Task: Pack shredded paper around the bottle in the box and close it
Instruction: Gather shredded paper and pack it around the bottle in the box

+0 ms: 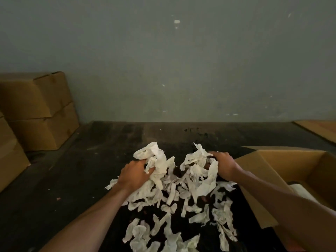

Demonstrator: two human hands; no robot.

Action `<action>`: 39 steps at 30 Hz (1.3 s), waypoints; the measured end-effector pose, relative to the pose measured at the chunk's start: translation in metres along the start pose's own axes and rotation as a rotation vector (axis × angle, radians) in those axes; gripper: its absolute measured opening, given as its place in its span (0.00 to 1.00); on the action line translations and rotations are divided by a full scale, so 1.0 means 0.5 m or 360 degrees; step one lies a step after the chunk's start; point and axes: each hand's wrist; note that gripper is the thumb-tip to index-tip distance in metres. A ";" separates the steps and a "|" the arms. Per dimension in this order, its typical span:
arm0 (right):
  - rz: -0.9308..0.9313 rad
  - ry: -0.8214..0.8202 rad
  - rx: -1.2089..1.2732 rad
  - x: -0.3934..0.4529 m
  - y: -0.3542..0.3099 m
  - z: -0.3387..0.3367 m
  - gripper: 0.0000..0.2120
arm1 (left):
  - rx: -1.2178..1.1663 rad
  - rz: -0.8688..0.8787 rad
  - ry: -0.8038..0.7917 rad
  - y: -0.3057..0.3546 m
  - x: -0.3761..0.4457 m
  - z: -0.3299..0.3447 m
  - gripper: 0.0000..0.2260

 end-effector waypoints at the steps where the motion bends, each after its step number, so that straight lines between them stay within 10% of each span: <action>1: -0.0002 0.0039 0.0023 -0.003 0.005 -0.020 0.17 | 0.0019 0.0007 0.0026 0.011 0.004 -0.007 0.20; 5: -0.0010 0.0166 0.0051 -0.019 0.040 -0.100 0.03 | 0.0027 0.0017 0.0074 0.060 0.029 -0.025 0.21; 18: 0.0089 0.0355 0.0071 -0.014 0.382 -0.308 0.03 | 0.0108 0.0211 0.0057 0.363 0.159 0.056 0.20; 31: 0.0091 0.0018 0.0003 0.044 0.797 -0.387 0.16 | -0.0053 0.0386 -0.0210 0.896 0.312 0.305 0.20; 39: 0.0084 -0.0363 0.0101 0.090 0.887 -0.327 0.05 | -0.0643 0.0093 -0.0460 1.023 0.336 0.489 0.19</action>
Point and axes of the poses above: each hand's wrist, its own x-axis towards the middle knuckle, its own z-axis out of the palm, y = z × x, and after that the axes turned 10 degrees about z, right-handed
